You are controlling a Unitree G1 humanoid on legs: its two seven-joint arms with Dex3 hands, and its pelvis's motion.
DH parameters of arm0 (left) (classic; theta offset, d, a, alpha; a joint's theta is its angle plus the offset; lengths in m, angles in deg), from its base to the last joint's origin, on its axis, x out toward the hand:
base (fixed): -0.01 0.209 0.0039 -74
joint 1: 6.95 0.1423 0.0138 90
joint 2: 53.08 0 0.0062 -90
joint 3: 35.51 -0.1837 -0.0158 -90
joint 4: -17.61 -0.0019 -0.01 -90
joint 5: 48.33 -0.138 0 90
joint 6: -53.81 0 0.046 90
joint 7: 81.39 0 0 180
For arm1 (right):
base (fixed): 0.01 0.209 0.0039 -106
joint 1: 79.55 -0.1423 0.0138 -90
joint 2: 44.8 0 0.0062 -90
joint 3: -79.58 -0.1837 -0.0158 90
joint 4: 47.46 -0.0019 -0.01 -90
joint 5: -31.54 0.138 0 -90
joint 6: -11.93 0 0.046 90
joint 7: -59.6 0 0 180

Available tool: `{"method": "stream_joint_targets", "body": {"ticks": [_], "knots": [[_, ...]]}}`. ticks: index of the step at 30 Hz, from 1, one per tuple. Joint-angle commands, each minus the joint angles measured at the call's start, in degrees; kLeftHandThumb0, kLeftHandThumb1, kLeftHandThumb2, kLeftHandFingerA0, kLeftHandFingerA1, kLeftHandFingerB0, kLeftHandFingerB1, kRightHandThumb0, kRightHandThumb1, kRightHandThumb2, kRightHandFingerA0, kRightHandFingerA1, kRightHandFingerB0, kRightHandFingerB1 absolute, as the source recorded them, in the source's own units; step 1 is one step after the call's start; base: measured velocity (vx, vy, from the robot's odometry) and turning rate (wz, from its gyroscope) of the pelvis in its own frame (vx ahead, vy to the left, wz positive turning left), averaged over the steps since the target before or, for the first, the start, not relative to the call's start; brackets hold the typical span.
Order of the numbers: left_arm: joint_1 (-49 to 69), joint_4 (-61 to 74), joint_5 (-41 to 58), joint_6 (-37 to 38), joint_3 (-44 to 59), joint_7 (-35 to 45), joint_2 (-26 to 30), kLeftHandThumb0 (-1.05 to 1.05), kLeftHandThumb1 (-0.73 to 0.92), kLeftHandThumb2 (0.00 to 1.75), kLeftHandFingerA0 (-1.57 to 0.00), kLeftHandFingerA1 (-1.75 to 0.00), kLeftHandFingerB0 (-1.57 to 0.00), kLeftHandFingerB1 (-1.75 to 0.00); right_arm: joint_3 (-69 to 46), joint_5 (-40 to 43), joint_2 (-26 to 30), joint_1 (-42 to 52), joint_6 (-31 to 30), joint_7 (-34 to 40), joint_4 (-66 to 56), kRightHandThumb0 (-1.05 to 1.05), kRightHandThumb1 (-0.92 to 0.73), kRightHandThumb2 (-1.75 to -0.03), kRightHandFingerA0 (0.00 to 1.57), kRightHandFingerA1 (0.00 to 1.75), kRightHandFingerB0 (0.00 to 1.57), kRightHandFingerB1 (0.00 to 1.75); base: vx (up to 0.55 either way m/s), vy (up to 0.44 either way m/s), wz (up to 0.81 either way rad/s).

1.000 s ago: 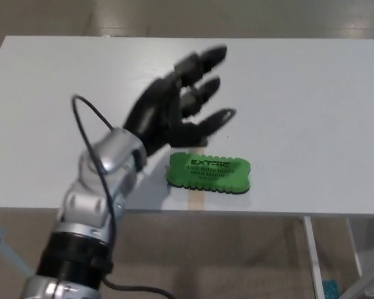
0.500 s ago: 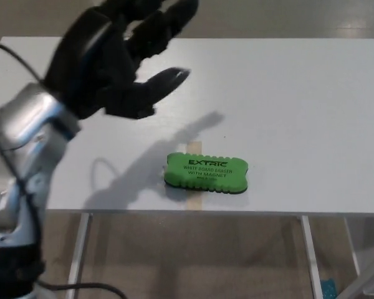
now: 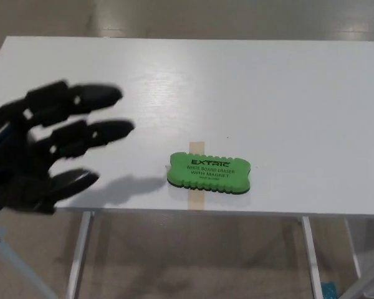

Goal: Use the left hand to press on the green eraser and wipe the desk from center to the left and then back to center.

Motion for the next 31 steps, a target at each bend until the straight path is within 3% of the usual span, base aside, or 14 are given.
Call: {"method": "stream_joint_targets", "body": {"ticks": [1,7,8,9,10,17,18,19,21,22,23,25,26,31], "knots": [[22.2,-14.78,15.47,-3.91,12.43,46.63,13.42,-0.23,0.58,0.58,-0.48,-0.38,-0.55,-0.37,-1.35,-0.36,1.97,0.45,1.82,4.61,-3.1,-0.4,-0.73,-0.63,0.61,0.48,0.48,0.36,0.0,0.0,0.0],[23.38,-29.95,3.34,3.2,7.09,40.98,16.42,-0.25,0.51,0.56,-0.61,-0.41,-0.68,-0.4,-2.46,0.38,1.52,-1.01,1.79,6.31,-4.33,-0.41,-0.72,-0.63,0.62,0.47,0.51,0.37,0.0,0.0,0.0],[22.83,-34.1,0.5,3.95,5.49,37.27,16.38,-0.37,0.4,0.73,-0.53,-0.52,-0.68,-0.55,-2.31,0.18,1.28,-0.6,2.05,6.41,-4.47,-0.41,-0.73,-0.63,0.63,0.47,0.51,0.37,0.0,0.0,0.0],[22.49,-36.84,-1.27,4.37,4.44,34.84,16.39,-0.37,0.4,0.73,-0.53,-0.52,-0.68,-0.55,-2.2,0.03,1.14,-0.31,2.22,6.47,-4.54,-0.41,-0.73,-0.63,0.63,0.47,0.51,0.37,0.0,0.0,0.0],[21.61,-40.97,-3.34,4.79,3.32,30.82,15.62,-0.3,0.46,0.54,-0.68,-0.44,-0.77,-0.43,-2.1,-0.08,1.23,-0.01,2.15,6.29,-4.4,-0.41,-0.73,-0.62,0.63,0.47,0.51,0.37,0.0,0.0,0.0],[14.78,-64.5,-9.09,6.75,2.49,5.09,7.37,-0.37,0.47,0.54,-0.85,-0.5,-0.78,-0.44,-2.59,0.81,1.32,0.57,0.33,5.6,-4.49,-0.4,-0.73,-0.63,0.63,0.48,0.5,0.36,0.0,0.0,0.0],[14.78,-64.5,-9.09,6.75,2.49,5.09,7.37,-0.37,0.47,0.54,-0.85,-0.5,-0.78,-0.44,-2.59,0.81,1.32,0.57,0.33,5.6,-4.49,-0.4,-0.73,-0.63,0.63,0.48,0.5,0.36,0.0,0.0,0.0],[13.62,-69.25,-10.12,9.25,3.08,-2.56,5.12,-0.49,0.42,0.8,-0.8,-0.66,-0.61,-0.56,-2.1,0.12,1.15,0.71,-0.05,6.14,-3.72,-0.4,-0.74,-0.63,0.63,0.49,0.5,0.36,0.0,0.0,0.0],[12.63,-73.07,-10.79,11.46,3.5,-7.55,3.79,-0.49,0.42,0.8,-0.8,-0.66,-0.61,-0.56,-1.66,-0.51,1.04,0.8,-0.19,6.62,-2.93,-0.4,-0.74,-0.63,0.63,0.49,0.5,0.36,0.0,0.0,0.0],[11.92,-76.43,-10.33,13.43,4.13,-8.18,3.22,-0.46,0.5,0.55,-0.68,-0.51,-0.57,-0.41,-1.57,-0.62,1.05,0.58,-0.45,6.77,-1.82,-0.41,-0.74,-0.63,0.63,0.49,0.5,0.36,0.0,0.0,0.0],[11.43,-78.67,-9.91,14.72,4.52,-8.01,2.99,-0.46,0.5,0.55,-0.68,-0.51,-0.57,-0.41,-1.56,-0.62,1.07,0.39,-0.64,6.82,-1.11,-0.41,-0.74,-0.63,0.63,0.49,0.5,0.36,0.0,0.0,0.0],[10.68,-81.83,-10.32,17.58,4.19,-7.88,2.75,-0.47,0.52,0.55,-0.51,-0.48,-0.5,-0.4,-1.62,-0.49,1.49,-0.5,-1.84,6.55,-0.46,-0.42,-0.74,-0.63,0.62,0.48,0.49,0.36,0.0,0.0,0.0],[10.49,-82.36,-11.09,18.17,3.44,-8.44,2.64,-0.61,0.43,0.8,-0.33,-0.54,-0.39,-0.51,-1.74,-0.42,1.57,-0.74,-1.92,6.72,-0.66,-0.42,-0.73,-0.63,0.62,0.48,0.49,0.36,0.0,0.0,0.0],[9.38,-83.88,-12.71,19.76,1.82,-10.14,2.15,-0.65,0.45,0.84,-0.23,-0.51,-0.37,-0.5,-1.71,-0.87,1.36,-1.08,-1.34,8.44,-0.5,-0.42,-0.74,-0.63,0.62,0.49,0.49,0.35,0.0,0.0,0.0]]}}
